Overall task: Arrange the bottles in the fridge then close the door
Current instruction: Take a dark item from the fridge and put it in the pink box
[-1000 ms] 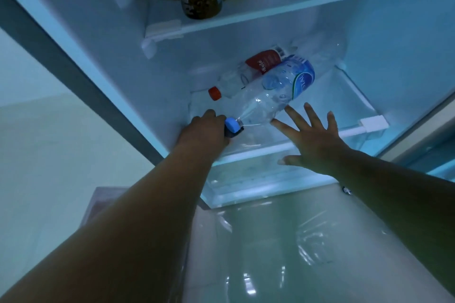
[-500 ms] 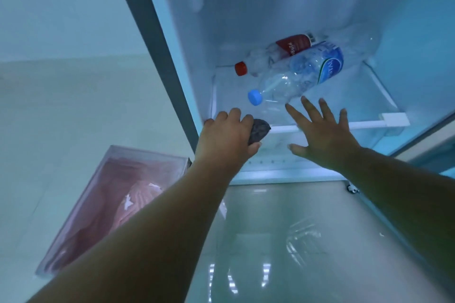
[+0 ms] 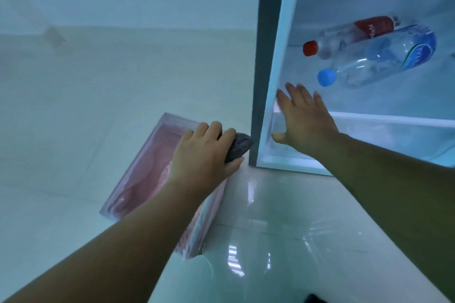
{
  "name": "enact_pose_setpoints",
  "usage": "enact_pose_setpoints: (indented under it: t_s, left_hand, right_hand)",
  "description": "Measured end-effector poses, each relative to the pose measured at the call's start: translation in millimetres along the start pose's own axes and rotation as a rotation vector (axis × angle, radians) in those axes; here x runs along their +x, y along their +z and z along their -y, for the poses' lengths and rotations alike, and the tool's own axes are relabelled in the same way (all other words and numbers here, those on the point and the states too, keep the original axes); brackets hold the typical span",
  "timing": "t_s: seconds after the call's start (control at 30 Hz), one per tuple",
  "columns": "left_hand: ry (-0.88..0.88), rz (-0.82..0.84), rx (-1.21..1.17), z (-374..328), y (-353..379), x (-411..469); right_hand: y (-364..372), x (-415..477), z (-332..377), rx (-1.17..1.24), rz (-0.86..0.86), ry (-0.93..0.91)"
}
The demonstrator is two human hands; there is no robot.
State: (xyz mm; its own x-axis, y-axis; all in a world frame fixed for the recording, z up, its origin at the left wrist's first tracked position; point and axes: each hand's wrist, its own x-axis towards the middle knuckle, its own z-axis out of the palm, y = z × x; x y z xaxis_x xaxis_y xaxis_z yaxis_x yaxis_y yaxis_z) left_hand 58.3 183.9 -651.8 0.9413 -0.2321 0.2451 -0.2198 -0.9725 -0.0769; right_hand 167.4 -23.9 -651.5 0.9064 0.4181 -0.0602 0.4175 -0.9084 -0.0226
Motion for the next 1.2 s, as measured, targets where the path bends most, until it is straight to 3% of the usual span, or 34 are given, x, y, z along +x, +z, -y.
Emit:
enact_pose_setpoints:
  t_s: [0.23, 0.53, 0.73, 0.97, 1.2]
  left_hand:
    - [-0.248, 0.139, 0.022, 53.6, 22.5, -49.2]
    - [-0.517, 0.244, 0.176, 55.4, 42.5, -71.2]
    - [-0.421, 0.168, 0.093, 39.8, 39.5, -59.4]
    - [0.006, 0.016, 0.030, -19.8, 24.8, -23.7]
    - [0.198, -0.136, -0.052, -93.4, 23.5, 35.5]
  right_hand:
    - [18.4, 6.6, 1.4, -0.095, -0.164, 0.009]
    - [28.6, 10.2, 2.6, -0.066, -0.245, 0.027]
    - [24.7, 9.7, -0.1, -0.048, -0.218, 0.009]
    - [14.0, -20.5, -31.8, 0.041, -0.102, -0.042]
    - [16.8, -64.0, -94.9, -0.010, -0.102, -0.034]
